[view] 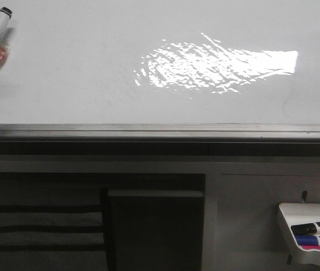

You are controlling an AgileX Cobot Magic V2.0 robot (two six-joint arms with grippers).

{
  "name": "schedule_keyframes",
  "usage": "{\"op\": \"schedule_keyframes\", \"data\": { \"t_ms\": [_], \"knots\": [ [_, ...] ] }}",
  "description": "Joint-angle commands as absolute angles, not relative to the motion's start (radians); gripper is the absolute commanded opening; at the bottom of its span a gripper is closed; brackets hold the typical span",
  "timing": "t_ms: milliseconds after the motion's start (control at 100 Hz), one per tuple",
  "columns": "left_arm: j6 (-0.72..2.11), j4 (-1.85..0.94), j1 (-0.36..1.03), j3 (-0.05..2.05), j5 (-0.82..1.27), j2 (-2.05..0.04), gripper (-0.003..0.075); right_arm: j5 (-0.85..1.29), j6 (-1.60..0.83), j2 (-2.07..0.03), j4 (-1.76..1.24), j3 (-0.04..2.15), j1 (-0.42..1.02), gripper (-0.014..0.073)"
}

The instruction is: Write number 9 on whiteboard

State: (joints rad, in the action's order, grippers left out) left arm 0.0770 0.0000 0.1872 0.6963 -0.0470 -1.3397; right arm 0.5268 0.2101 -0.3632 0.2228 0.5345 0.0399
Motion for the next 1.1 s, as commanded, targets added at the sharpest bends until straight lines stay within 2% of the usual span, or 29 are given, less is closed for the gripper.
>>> {"op": "schedule_keyframes", "data": {
  "t_ms": [0,790,840,990,1090],
  "knots": [
    [0.074,0.000,0.194,0.724,-0.124,-1.320,0.0255,0.450,0.200,-0.379,0.231,0.565,0.034,0.0605],
    [0.074,0.095,0.253,0.724,-0.103,-1.320,0.0218,0.450,0.200,-0.379,0.231,0.565,0.034,0.0605],
    [0.074,0.095,0.253,0.724,-0.098,-1.320,0.0198,0.450,0.200,-0.379,0.231,0.565,0.034,0.0605],
    [0.074,0.088,0.253,0.724,-0.098,-1.320,0.0059,0.450,0.200,-0.379,0.231,0.565,0.034,0.0605],
    [0.074,0.088,0.253,0.724,-0.098,-1.320,-0.0001,0.454,0.200,-0.379,0.231,0.565,0.034,0.0605]
  ]
}}
